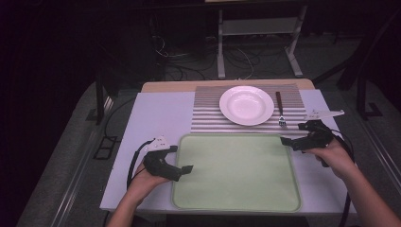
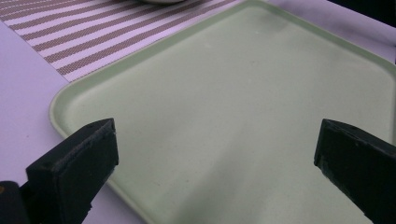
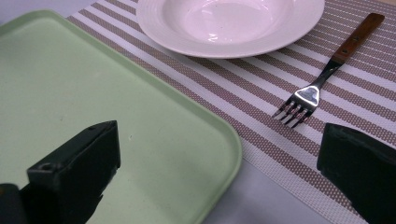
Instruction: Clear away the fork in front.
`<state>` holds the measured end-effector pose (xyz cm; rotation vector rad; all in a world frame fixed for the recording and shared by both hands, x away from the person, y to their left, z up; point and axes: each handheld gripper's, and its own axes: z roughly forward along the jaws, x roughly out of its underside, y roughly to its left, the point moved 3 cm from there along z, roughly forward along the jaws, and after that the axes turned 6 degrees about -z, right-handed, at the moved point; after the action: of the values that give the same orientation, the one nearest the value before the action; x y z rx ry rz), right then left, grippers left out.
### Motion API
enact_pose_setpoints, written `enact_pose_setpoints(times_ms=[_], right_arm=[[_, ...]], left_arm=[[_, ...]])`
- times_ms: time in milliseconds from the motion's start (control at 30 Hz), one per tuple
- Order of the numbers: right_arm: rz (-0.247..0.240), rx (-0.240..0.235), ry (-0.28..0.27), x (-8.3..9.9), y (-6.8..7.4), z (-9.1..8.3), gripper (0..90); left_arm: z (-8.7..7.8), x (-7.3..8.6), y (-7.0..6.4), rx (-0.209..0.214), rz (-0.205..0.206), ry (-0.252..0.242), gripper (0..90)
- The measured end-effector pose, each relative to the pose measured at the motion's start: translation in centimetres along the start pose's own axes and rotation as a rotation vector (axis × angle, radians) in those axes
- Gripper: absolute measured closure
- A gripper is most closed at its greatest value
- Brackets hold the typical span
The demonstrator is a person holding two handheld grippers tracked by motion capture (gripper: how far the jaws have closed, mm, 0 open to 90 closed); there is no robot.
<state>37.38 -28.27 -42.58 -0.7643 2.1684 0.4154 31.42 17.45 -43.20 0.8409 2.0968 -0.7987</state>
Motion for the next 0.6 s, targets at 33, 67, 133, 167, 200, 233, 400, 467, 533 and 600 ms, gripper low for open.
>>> enact_pose_setpoints(times_ms=[33, 67, 133, 167, 200, 233, 400, 467, 533, 600], right_arm=[[0.001, 0.003, 0.000, -0.2, -0.1, 0.1, 0.0], [0.002, 0.003, 0.000, -0.3, -0.2, 0.2, 0.0], [0.007, 0.002, 0.000, -0.5, -0.3, 0.3, 0.0], [0.009, -0.002, 0.001, -0.5, -0.4, 0.3, 0.0], [0.008, -0.001, 0.005, -0.6, -0.4, 0.4, 0.0], [0.006, 0.002, 0.009, -0.6, -0.5, 0.4, 0.0], [0.021, 0.005, 0.016, -1.0, -1.1, 0.7, 0.0], [0.028, 0.010, 0.018, -1.2, -1.4, 0.8, 0.0], [0.037, 0.018, 0.024, -1.3, -1.7, 0.9, 0.0], [0.040, 0.027, 0.042, -1.3, -2.1, 1.2, 0.0]], left_arm=[[0.0, 0.0, 0.0, -0.001, 0.002, 0.001, 0.0], [0.0, 0.0, 0.0, -0.001, 0.002, 0.001, 0.0], [0.0, 0.0, 0.0, -0.001, 0.000, -0.001, 0.0], [0.0, 0.0, 0.1, -0.001, -0.003, -0.003, 0.0], [0.0, 0.0, 0.1, -0.001, -0.003, -0.003, 0.0], [0.0, 0.0, 0.1, -0.002, -0.004, -0.003, 0.0], [0.0, 0.0, 0.1, -0.001, -0.007, -0.004, 0.0], [0.0, 0.0, 0.1, 0.000, -0.006, -0.002, 0.0], [0.0, 0.0, 0.2, 0.000, -0.005, 0.000, 0.0], [0.0, 0.0, 0.2, 0.000, -0.007, 0.000, 0.0]])
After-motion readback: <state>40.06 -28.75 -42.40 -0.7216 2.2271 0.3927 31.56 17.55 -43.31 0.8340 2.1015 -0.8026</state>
